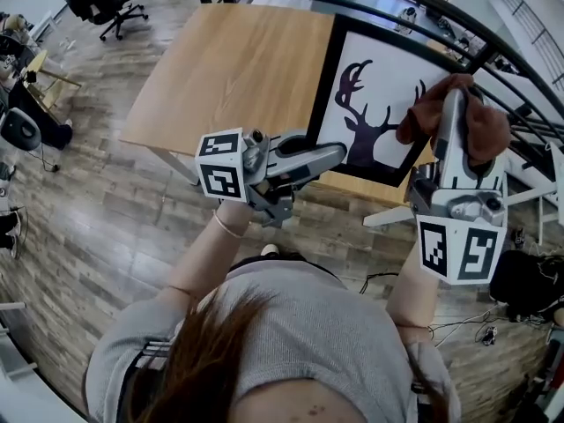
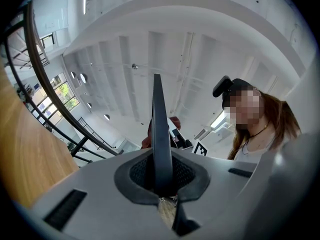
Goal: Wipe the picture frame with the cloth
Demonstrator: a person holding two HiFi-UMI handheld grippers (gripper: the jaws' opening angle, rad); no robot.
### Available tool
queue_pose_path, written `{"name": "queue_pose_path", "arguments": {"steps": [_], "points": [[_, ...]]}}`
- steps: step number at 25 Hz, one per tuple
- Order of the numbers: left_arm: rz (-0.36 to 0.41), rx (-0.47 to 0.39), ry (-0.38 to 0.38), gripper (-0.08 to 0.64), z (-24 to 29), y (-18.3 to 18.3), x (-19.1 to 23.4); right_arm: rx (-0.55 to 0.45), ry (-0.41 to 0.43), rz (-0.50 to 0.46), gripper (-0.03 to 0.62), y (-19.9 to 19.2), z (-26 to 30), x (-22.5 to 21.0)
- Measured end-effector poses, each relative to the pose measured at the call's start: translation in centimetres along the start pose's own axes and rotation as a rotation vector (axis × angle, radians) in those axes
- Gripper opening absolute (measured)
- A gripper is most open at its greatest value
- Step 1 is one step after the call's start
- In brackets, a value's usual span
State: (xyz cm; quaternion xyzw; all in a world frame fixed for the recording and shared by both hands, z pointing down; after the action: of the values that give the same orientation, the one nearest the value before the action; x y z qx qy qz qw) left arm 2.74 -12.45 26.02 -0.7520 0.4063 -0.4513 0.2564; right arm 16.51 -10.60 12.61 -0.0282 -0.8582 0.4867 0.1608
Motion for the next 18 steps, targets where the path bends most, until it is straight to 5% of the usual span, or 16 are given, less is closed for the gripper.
{"name": "queue_pose_path", "arguments": {"steps": [18], "points": [[0.033,-0.056,0.056,0.028,0.1,-0.3,0.2,0.221,0.15,0.066,0.074,-6.4,-5.4,3.3]]}}
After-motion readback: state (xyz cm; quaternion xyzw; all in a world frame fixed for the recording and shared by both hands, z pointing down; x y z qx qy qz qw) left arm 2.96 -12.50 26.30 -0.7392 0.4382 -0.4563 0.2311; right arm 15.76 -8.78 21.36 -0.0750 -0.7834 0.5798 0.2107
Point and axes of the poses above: the fingertips, and each gripper's own axes: z forward along the fingers, x to its left, y out of its top, the point moved 3 cm from there along -z, backward along the fingers, and after that the axes turned 2 degrees about -z, right-handed, at the moved point
